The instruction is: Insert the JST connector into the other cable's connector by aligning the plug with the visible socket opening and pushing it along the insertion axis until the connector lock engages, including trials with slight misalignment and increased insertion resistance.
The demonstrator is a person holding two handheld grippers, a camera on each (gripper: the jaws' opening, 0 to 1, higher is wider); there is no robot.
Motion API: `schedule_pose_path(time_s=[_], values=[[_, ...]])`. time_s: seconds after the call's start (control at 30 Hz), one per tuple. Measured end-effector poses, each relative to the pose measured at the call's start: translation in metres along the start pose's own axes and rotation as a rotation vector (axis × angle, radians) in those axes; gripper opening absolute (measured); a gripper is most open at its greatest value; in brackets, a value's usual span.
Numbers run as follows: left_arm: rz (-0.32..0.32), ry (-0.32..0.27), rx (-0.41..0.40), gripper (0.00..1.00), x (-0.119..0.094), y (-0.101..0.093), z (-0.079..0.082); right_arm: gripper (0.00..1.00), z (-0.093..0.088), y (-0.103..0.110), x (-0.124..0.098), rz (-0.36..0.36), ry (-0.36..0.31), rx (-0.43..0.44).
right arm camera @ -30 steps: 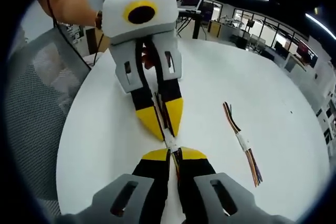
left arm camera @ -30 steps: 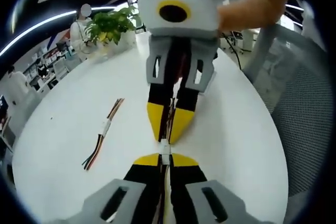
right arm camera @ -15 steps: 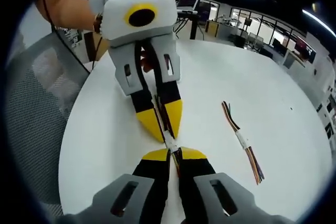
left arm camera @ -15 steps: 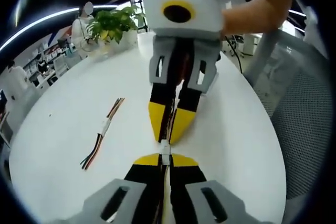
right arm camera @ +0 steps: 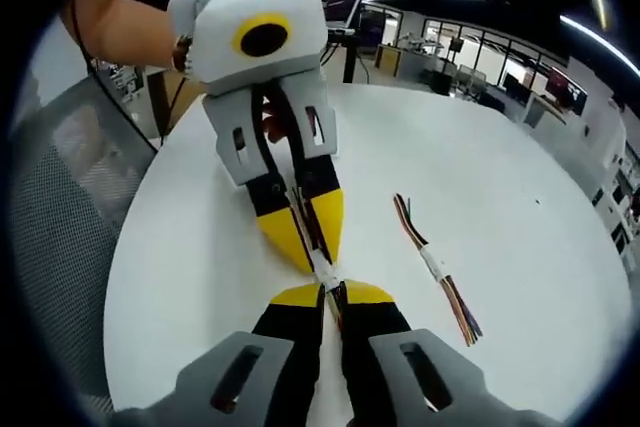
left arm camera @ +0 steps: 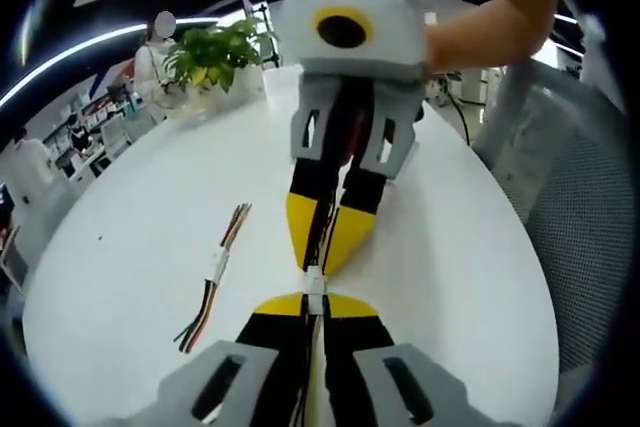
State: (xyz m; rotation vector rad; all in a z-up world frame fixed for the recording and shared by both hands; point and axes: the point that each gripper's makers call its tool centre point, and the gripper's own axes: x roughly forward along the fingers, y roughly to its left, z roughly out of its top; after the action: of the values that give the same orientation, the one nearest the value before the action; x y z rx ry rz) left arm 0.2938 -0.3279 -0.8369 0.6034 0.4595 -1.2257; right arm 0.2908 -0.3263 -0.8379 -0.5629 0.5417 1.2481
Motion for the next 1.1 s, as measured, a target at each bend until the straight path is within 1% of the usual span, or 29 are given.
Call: schedule_pose_path(time_s=[0.2, 0.3, 0.53, 0.83, 1.1], values=[[-0.009, 0.012, 0.028, 0.00, 0.010, 0.016, 0.004, 0.03, -0.004, -0.019, 0.000, -0.032, -0.007, 0.015], [-0.001, 0.005, 0.007, 0.00, 0.013, 0.026, 0.005, 0.03, -0.004, -0.029, 0.001, -0.050, -0.019, 0.026], [0.011, 0.004, -0.019, 0.00, 0.020, 0.036, 0.006, 0.03, -0.006, -0.044, 0.004, -0.064, -0.021, 0.037], [0.018, 0.001, -0.047, 0.00, 0.021, 0.041, 0.005, 0.04, -0.007, -0.049, 0.008, -0.066, -0.032, 0.062], [0.030, 0.009, -0.037, 0.00, 0.022, 0.042, 0.003, 0.04, -0.009, -0.050, 0.010, -0.067, -0.029, 0.063]])
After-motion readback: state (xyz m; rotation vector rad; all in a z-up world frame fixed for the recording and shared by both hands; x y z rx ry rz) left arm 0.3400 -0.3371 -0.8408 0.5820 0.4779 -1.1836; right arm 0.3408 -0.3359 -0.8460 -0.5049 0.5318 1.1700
